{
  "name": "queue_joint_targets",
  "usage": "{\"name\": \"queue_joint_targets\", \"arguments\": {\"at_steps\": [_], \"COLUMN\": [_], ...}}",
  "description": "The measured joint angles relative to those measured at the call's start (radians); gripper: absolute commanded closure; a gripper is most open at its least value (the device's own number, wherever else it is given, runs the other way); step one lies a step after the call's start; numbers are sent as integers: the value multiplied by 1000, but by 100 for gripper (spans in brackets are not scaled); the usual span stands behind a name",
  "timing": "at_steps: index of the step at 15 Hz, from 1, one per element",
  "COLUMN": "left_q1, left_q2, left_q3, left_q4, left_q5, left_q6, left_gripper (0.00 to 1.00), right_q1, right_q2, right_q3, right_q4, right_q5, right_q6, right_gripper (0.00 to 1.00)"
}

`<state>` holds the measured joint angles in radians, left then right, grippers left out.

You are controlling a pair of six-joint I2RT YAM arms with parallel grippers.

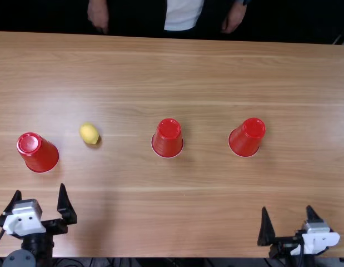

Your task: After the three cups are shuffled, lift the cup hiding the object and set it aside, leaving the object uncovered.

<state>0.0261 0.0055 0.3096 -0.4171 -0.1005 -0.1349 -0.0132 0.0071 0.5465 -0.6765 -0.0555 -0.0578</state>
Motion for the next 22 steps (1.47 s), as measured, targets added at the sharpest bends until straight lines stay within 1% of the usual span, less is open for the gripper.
{"name": "queue_joint_targets", "arguments": {"at_steps": [1, 2, 4, 6, 8, 9, 10, 12, 14, 22], "left_q1": [0, 0, 0, 0, 0, 0, 0, 0, 0, 0], "left_q2": [0, 0, 0, 0, 0, 0, 0, 0, 1, 1], "left_q3": [-45, -89, -166, -245, -295, -297, -297, -297, -297, -297], "left_q4": [70, 137, 227, 346, 462, 482, 471, 363, 359, 360], "left_q5": [21, 64, 130, 156, 166, 168, 168, 168, 167, 167], "left_q6": [0, 0, 0, 0, 0, 0, 0, 1, 1, 0], "left_gripper": [0, 0, 0, 0, 0, 0, 0, 0, 0, 0], "right_q1": [0, 0, 0, 0, 0, 0, 0, 0, 0, 0], "right_q2": [0, 0, 0, 0, 0, 0, 0, 0, 0, 0], "right_q3": [-48, -126, -259, -356, -430, -465, -494, -522, -522, -522], "right_q4": [161, 348, 617, 773, 827, 835, 835, 803, 773, 773], "right_q5": [4, 7, 15, 16, 18, 19, 20, 19, 19, 19], "right_q6": [-1, 0, 2, 3, 4, 4, 5, 6, 7, 4], "right_gripper": [0, 0, 0, 0, 0, 0, 0, 0, 0, 0]}}
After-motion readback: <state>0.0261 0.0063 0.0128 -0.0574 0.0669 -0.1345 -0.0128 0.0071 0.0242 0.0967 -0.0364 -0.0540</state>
